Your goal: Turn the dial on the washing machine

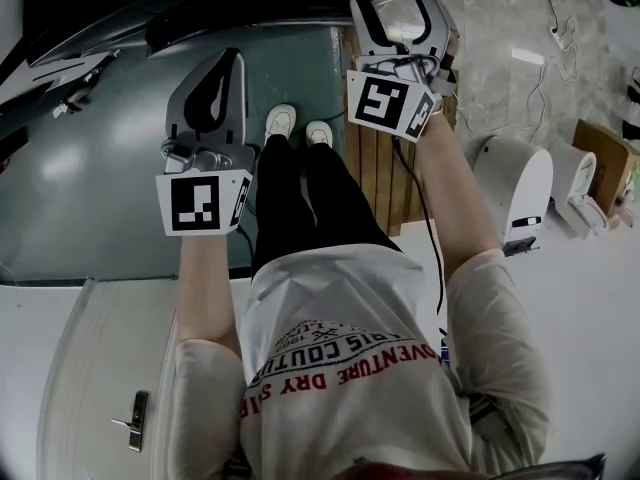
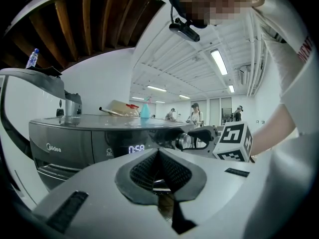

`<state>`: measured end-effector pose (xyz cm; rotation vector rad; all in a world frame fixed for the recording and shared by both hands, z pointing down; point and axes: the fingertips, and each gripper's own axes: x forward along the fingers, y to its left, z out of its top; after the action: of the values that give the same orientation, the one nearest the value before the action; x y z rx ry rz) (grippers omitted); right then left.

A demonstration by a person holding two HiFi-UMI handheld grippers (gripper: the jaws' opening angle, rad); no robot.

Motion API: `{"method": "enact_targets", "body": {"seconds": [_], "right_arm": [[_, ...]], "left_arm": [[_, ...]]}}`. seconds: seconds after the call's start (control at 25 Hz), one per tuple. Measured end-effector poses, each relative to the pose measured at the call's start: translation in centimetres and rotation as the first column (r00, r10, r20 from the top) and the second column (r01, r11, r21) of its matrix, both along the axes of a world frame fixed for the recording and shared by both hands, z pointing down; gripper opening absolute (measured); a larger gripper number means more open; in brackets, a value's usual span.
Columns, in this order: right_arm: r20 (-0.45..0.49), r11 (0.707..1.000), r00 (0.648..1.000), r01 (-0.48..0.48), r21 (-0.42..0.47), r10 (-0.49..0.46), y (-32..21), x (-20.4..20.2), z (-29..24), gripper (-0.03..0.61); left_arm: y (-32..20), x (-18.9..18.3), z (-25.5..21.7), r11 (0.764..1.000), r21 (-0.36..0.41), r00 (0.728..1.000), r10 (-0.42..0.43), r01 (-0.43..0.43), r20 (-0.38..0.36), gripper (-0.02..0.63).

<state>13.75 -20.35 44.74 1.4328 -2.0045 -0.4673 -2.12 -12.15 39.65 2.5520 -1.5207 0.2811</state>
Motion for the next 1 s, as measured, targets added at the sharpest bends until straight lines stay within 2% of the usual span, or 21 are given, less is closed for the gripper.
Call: {"method": "enact_targets", "body": {"seconds": [0.12, 0.2, 0.44, 0.56, 0.64, 0.72, 0.8, 1.0], "right_arm": [[-0.007, 1.000, 1.000, -0.023, -0.007, 0.022, -0.4, 0.2, 0.2, 0.322], [-0.001, 0.999, 0.999, -0.037, -0.015, 0.037, -0.6, 0.3, 0.3, 0.300], [0.092, 0.996, 0.993, -0.063, -0.056, 0.068, -0.8, 0.5, 0.4, 0.290], [0.226, 0.991, 0.968, -0.083, -0.105, 0.105, -0.8, 0.5, 0.0, 0.289], [0.342, 0.982, 0.928, -0.101, -0.157, 0.150, -1.0, 0.6, -0.2, 0.288], [0.414, 0.974, 0.890, -0.119, -0.193, 0.190, -1.0, 0.9, -0.1, 0.289], [0.434, 0.973, 0.879, -0.123, -0.197, 0.199, -1.0, 1.1, 0.0, 0.288], [0.431, 0.977, 0.886, -0.099, -0.187, 0.173, -0.9, 1.1, 0.1, 0.290]], "left_arm": [[0.6, -0.1, 0.5, 1.000, -0.010, 1.000, 0.002, -0.002, 0.001, 0.014], [0.8, -0.1, 0.7, 1.000, -0.013, 1.000, 0.005, -0.005, 0.004, 0.014], [1.1, -0.4, 1.2, 1.000, -0.026, 1.000, -0.004, 0.004, 0.021, 0.014], [1.4, -0.7, 1.3, 0.999, -0.043, 1.000, -0.013, 0.014, 0.017, 0.014], [1.4, -0.8, 1.4, 0.999, -0.045, 1.000, -0.010, 0.011, 0.021, 0.014], [1.5, -0.9, 1.6, 0.999, -0.049, 1.000, -0.006, 0.007, 0.029, 0.014], [1.5, -1.0, 1.6, 0.999, -0.046, 0.999, -0.003, 0.005, 0.036, 0.014], [1.5, -1.0, 1.4, 0.999, -0.048, 0.999, -0.010, 0.012, 0.031, 0.014]]}}
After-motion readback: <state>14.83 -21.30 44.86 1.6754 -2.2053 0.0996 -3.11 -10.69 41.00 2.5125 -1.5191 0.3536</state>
